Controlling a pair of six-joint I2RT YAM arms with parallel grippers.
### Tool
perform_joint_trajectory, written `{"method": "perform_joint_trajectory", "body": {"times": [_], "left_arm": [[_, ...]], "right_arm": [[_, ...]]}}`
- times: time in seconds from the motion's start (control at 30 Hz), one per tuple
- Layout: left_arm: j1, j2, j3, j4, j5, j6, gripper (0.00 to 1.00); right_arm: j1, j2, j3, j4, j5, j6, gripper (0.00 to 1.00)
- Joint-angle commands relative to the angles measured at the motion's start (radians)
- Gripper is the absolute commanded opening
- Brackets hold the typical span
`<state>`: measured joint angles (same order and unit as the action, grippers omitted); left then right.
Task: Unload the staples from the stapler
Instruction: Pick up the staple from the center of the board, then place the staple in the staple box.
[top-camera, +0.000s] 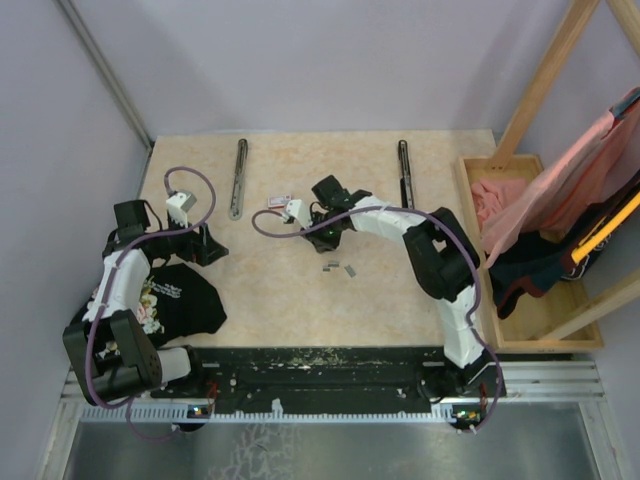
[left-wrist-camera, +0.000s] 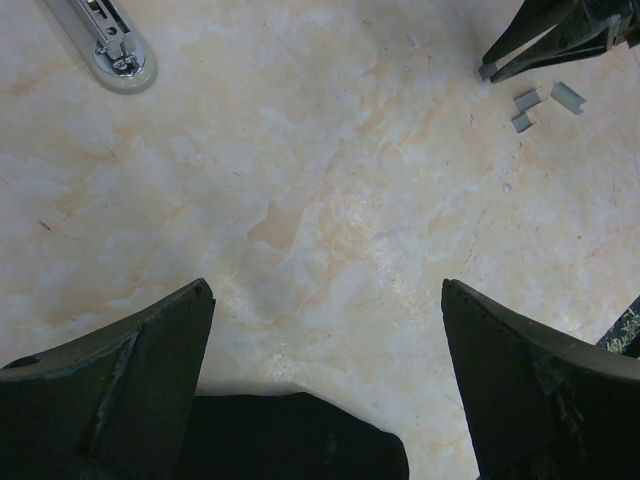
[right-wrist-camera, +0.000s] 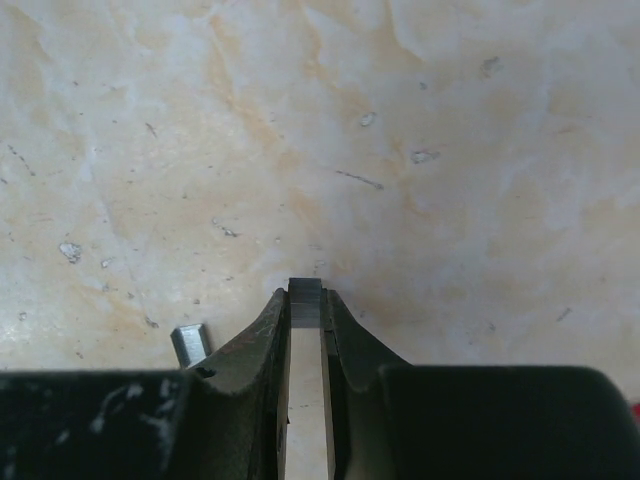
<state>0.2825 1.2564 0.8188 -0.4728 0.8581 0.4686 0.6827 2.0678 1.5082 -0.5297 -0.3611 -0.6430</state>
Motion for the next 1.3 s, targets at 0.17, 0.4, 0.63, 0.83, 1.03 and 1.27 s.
{"method": "perform_joint_trajectory", "body": {"times": [0.17, 0.4, 0.63, 0.83, 1.03, 1.27], "left_arm": [[0.006, 0.005, 0.028, -0.013, 0.033, 0.012, 1.0], [0.006, 0.006, 0.028, -0.013, 0.032, 0.013, 1.0], [0.006, 0.004, 0.028, -0.014, 0.033, 0.013, 1.0], [0.006, 0.004, 0.028, -0.013, 0.033, 0.013, 1.0], [0.006, 0.005, 0.028, -0.014, 0.03, 0.012, 1.0], [0.007, 0.008, 0.028, -0.015, 0.031, 0.013, 1.0]], "right_arm": [[-0.074, -0.089, 0.09, 0.113, 0.079, 0.145, 0.13], [-0.14, -0.073, 0.136, 0.159, 0.165, 0.225, 0.13], [-0.196, -0.049, 0.162, 0.201, 0.243, 0.278, 0.14], [-0.254, -0.008, 0.195, 0.21, 0.299, 0.333, 0.14], [-0.288, 0.033, 0.216, 0.215, 0.362, 0.377, 0.15], [-0.295, 0.072, 0.209, 0.221, 0.377, 0.404, 0.15]]}}
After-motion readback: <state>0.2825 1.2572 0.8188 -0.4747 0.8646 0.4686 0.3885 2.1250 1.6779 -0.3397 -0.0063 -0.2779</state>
